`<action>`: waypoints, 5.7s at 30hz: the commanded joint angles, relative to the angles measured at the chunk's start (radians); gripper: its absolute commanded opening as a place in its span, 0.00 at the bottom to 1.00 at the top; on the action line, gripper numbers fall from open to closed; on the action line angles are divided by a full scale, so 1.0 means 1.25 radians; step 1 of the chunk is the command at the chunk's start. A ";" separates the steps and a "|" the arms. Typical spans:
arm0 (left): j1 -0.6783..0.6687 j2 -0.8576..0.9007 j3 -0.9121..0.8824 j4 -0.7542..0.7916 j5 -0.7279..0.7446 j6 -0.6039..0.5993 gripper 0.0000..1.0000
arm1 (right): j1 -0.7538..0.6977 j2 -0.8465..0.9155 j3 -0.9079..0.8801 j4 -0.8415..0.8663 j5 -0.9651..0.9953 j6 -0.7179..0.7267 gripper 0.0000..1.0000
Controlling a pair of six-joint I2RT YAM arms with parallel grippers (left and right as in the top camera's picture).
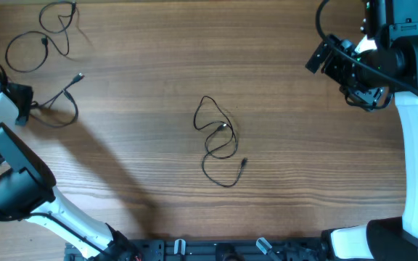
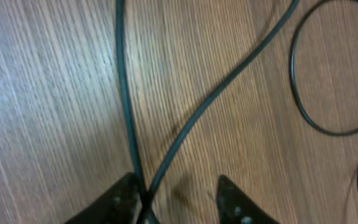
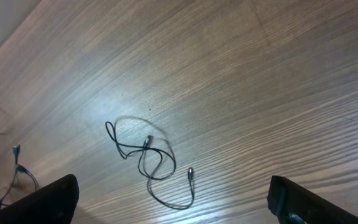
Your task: Untangle cables
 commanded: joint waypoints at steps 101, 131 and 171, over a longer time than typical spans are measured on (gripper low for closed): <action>-0.883 -0.626 -0.075 -0.096 -0.034 0.220 0.04 | 0.005 0.015 -0.007 -0.044 -0.105 -0.226 1.00; -0.884 0.039 -0.075 0.056 -0.088 0.296 0.58 | 0.005 0.015 -0.007 -0.039 -0.140 -0.229 1.00; -0.898 -0.182 -0.075 -0.221 0.063 0.036 0.49 | 0.005 0.015 -0.007 -0.044 -0.140 -0.229 1.00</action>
